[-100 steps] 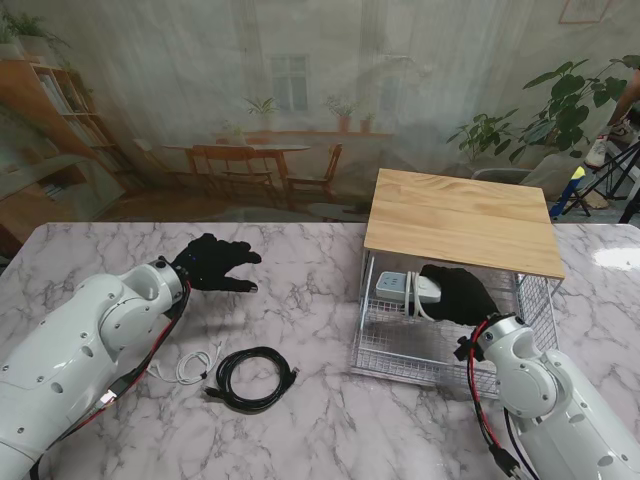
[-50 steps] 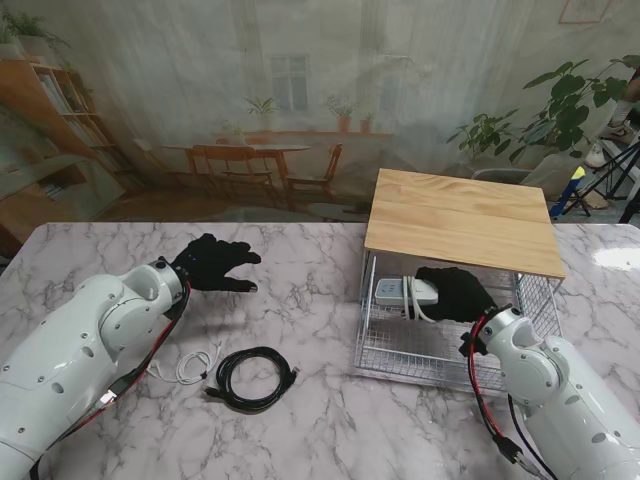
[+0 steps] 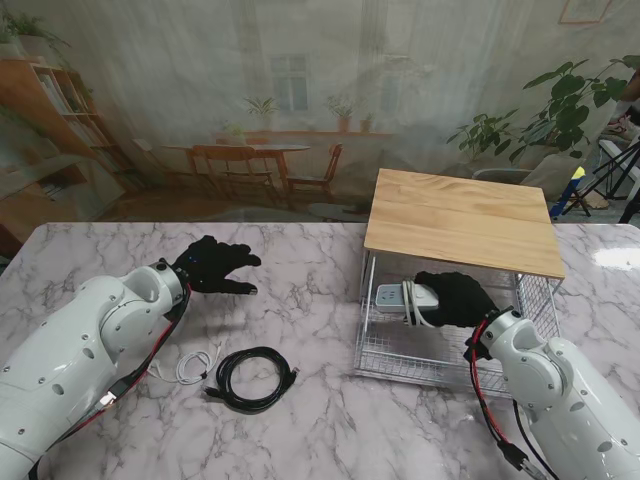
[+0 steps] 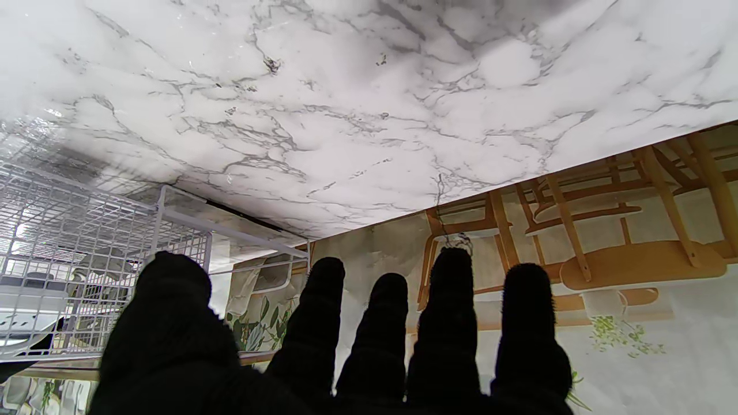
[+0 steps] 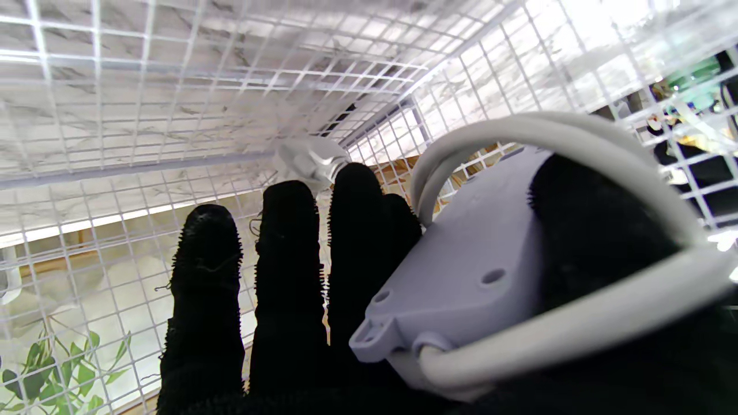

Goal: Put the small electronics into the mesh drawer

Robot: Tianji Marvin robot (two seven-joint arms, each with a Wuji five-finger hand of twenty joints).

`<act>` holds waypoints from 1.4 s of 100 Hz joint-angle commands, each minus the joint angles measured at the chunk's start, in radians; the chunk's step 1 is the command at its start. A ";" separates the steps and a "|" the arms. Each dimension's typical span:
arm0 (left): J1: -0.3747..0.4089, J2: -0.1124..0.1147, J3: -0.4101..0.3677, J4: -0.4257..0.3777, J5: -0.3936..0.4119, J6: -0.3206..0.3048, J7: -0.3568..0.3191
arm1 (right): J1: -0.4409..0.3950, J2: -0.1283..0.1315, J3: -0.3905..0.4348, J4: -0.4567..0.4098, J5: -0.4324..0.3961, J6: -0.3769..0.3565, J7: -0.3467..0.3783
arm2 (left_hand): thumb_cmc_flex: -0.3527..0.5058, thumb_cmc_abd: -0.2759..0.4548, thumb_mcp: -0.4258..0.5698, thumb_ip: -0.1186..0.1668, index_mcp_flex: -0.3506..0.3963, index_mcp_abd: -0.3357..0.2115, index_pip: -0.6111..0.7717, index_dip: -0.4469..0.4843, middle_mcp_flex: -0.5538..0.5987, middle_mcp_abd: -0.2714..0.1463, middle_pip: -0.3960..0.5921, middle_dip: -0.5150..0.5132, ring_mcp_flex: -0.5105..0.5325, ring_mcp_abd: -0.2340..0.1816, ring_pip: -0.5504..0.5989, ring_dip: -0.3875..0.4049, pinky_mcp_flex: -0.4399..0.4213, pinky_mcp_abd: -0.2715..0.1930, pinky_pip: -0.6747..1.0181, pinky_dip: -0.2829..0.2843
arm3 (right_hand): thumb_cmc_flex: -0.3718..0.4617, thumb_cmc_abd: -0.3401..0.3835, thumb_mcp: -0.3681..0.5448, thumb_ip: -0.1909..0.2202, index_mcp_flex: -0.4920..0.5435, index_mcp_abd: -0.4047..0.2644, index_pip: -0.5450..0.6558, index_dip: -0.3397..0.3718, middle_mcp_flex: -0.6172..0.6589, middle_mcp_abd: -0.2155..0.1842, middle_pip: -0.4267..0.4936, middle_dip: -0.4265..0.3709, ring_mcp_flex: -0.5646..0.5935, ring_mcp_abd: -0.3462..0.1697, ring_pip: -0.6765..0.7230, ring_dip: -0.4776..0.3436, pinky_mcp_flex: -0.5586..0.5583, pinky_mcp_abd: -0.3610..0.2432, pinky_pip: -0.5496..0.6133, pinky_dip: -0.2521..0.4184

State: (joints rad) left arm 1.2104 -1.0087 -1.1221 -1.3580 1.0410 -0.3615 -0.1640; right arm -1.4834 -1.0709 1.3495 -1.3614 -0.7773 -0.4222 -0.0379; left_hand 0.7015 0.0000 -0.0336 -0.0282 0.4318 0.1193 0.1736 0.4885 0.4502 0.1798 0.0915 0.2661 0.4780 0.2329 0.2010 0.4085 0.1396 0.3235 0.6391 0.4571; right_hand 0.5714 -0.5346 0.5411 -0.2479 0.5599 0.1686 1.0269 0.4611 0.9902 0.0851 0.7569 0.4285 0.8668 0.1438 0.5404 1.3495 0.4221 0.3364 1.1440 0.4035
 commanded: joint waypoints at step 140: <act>0.009 0.003 0.010 0.020 0.023 -0.011 0.012 | 0.021 0.045 -0.003 -0.142 -0.184 0.130 0.200 | 0.001 0.039 0.002 0.017 -0.003 0.015 -0.012 0.003 -0.012 -0.008 0.009 0.014 -0.007 -0.008 0.006 0.008 -0.017 -0.014 0.009 0.009 | 0.176 0.204 0.112 0.041 -0.118 -0.511 0.002 0.026 -0.189 -0.064 -0.091 -0.064 -0.095 0.008 -0.102 -0.044 -0.040 -0.057 0.010 0.021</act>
State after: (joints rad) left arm 1.2177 -1.0060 -1.1162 -1.3422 1.0629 -0.3734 -0.1414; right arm -1.4803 -1.0314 1.3543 -1.5164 -0.9448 -0.2962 0.1560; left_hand 0.7015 0.0000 -0.0336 -0.0283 0.4318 0.1193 0.1735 0.4885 0.4502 0.1796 0.0915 0.2662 0.4780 0.2326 0.2011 0.4086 0.1392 0.3231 0.6391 0.4571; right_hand 0.5939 -0.4767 0.5000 -0.2484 0.4683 0.1173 1.0008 0.4546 0.8336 0.0581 0.6972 0.3767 0.7933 0.1478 0.5159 1.3173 0.4024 0.3090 1.1484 0.4156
